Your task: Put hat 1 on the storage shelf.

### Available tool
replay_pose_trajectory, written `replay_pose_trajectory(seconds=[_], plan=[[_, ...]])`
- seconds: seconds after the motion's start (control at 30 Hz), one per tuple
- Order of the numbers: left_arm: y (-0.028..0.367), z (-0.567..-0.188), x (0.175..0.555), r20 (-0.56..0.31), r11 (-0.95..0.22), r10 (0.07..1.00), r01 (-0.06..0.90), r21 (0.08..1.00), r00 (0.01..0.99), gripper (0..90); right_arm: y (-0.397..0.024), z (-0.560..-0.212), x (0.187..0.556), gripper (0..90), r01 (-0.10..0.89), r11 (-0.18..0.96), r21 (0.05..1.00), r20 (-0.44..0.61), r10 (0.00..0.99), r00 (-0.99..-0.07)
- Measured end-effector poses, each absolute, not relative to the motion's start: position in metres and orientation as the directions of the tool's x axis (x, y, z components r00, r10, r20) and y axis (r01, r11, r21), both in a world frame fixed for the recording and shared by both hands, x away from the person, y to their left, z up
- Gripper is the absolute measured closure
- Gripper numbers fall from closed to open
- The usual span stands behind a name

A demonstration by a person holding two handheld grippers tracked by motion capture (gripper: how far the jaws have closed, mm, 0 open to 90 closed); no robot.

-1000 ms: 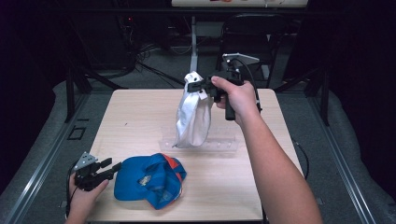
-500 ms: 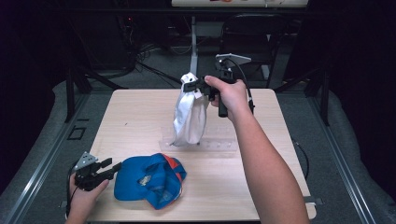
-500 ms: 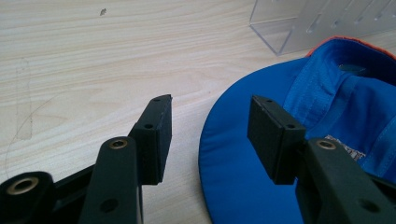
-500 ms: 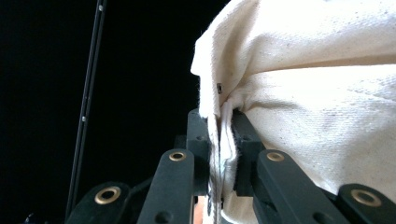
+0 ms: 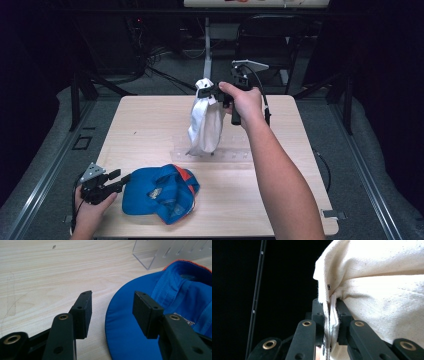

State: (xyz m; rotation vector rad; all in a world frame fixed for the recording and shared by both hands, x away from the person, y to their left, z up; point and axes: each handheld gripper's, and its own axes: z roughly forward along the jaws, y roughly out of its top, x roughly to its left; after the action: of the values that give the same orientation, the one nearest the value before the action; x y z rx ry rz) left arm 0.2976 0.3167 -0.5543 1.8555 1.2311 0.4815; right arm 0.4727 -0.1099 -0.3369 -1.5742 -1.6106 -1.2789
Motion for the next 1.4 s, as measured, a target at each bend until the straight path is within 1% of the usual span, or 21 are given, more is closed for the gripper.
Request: replay_pose_trajectory(seconds=[0.13, 0.3, 0.43, 0.63, 0.8, 0.9, 1.0, 1.17, 1.33, 1.4], plan=[[0.311, -0.551, 0.296, -0.107, -0.198, 0.880, 0.561, 0.804, 0.463, 50.5, -0.104, -0.342, 0.475, 81.2, 0.953, -0.171, 0.249, 0.894, 0.420, -0.157], [0.299, -0.545, 0.295, -0.087, -0.223, 0.863, 0.529, 0.819, 0.497, 50.2, -0.092, -0.345, 0.476, 81.1, 0.947, -0.196, 0.254, 0.900, 0.408, -0.157], [0.284, -0.535, 0.295, -0.088, -0.236, 0.838, 0.503, 0.831, 0.538, 50.5, -0.083, -0.349, 0.476, 81.1, 0.950, -0.186, 0.251, 0.902, 0.401, -0.159], [0.248, -0.517, 0.299, -0.031, -0.320, 0.780, 0.441, 0.838, 0.625, 51.5, -0.075, -0.355, 0.476, 80.9, 0.953, -0.182, 0.244, 0.906, 0.392, -0.158], [0.209, -0.502, 0.311, 0.012, -0.367, 0.732, 0.378, 0.850, 0.681, 51.7, -0.067, -0.359, 0.474, 80.2, 0.955, -0.164, 0.247, 0.909, 0.381, -0.169], [0.185, -0.494, 0.319, 0.036, -0.394, 0.710, 0.355, 0.848, 0.703, 55.0, -0.067, -0.357, 0.472, 80.1, 0.954, -0.164, 0.249, 0.907, 0.384, -0.171], [0.165, -0.490, 0.324, 0.040, -0.401, 0.695, 0.341, 0.850, 0.718, 58.6, -0.069, -0.357, 0.470, 79.6, 0.954, -0.160, 0.255, 0.905, 0.386, -0.177], [0.137, -0.487, 0.330, 0.112, -0.447, 0.699, 0.309, 0.839, 0.706, 63.5, -0.071, -0.356, 0.469, 79.2, 0.952, -0.164, 0.258, 0.904, 0.388, -0.178], [0.126, -0.488, 0.335, 0.149, -0.480, 0.706, 0.313, 0.820, 0.692, 76.5, -0.074, -0.357, 0.466, 78.7, 0.952, -0.159, 0.260, 0.907, 0.380, -0.184], [0.126, -0.488, 0.335, 0.166, -0.489, 0.706, 0.305, 0.817, 0.688, 80.0, -0.076, -0.358, 0.465, 78.4, 0.952, -0.162, 0.261, 0.906, 0.381, -0.184]])
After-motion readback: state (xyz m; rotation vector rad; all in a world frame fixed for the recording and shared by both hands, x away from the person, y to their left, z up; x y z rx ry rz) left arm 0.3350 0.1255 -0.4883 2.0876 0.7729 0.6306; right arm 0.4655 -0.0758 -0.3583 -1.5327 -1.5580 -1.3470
